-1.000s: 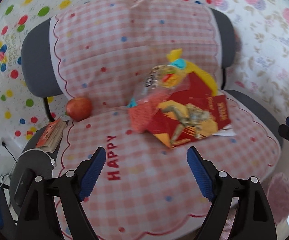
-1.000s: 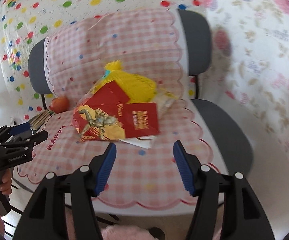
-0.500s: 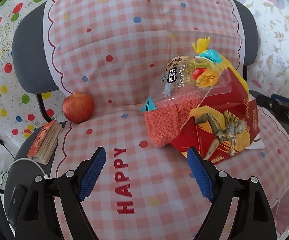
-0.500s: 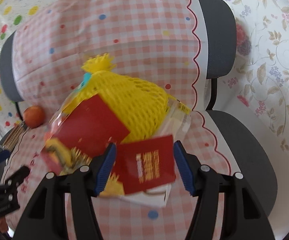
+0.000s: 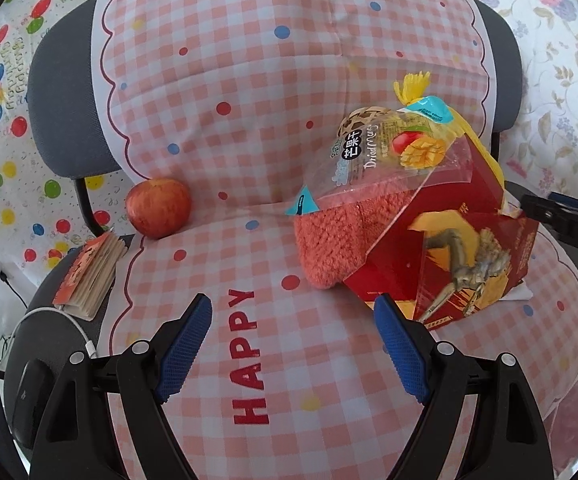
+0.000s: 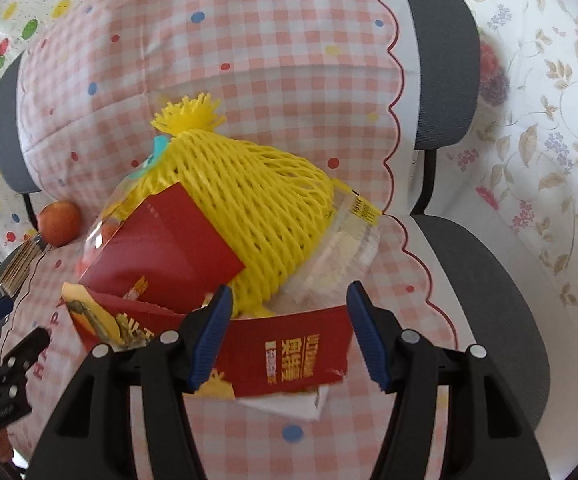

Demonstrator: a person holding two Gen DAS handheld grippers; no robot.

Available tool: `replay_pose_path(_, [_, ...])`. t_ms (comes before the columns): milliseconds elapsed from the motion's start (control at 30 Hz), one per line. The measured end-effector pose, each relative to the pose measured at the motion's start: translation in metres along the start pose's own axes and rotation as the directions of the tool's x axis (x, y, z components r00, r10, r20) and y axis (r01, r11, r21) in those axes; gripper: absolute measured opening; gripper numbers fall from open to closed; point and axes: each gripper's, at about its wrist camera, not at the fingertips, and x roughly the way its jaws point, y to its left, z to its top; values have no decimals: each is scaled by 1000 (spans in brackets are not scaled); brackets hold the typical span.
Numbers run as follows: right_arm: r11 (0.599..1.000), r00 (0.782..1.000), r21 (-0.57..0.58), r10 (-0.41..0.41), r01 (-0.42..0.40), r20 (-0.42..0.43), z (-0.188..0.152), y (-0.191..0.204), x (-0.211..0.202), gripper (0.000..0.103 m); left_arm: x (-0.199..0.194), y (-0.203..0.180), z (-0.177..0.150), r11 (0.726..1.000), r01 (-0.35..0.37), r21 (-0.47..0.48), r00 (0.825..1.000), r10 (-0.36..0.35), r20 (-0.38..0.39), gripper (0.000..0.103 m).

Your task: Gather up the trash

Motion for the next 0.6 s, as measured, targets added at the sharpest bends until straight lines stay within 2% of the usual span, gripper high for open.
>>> replay_pose_path(167, [999,999,23,26,-26,-20,-36,-7,-27,59,-13,-2,-9,1000,-6,1,1000,6,-6,83])
replay_pose_path(367, [996,993,73,55,-47,-107,-77,-15,-16,59,-22,0,-17,1000,-31,0,999,31,-17,83])
replay_pose_path(600, [993,996,100,68,-61,-61,-100,-29,-35,59,-34,-11,-25,1000,-9,25,1000,9,-6,83])
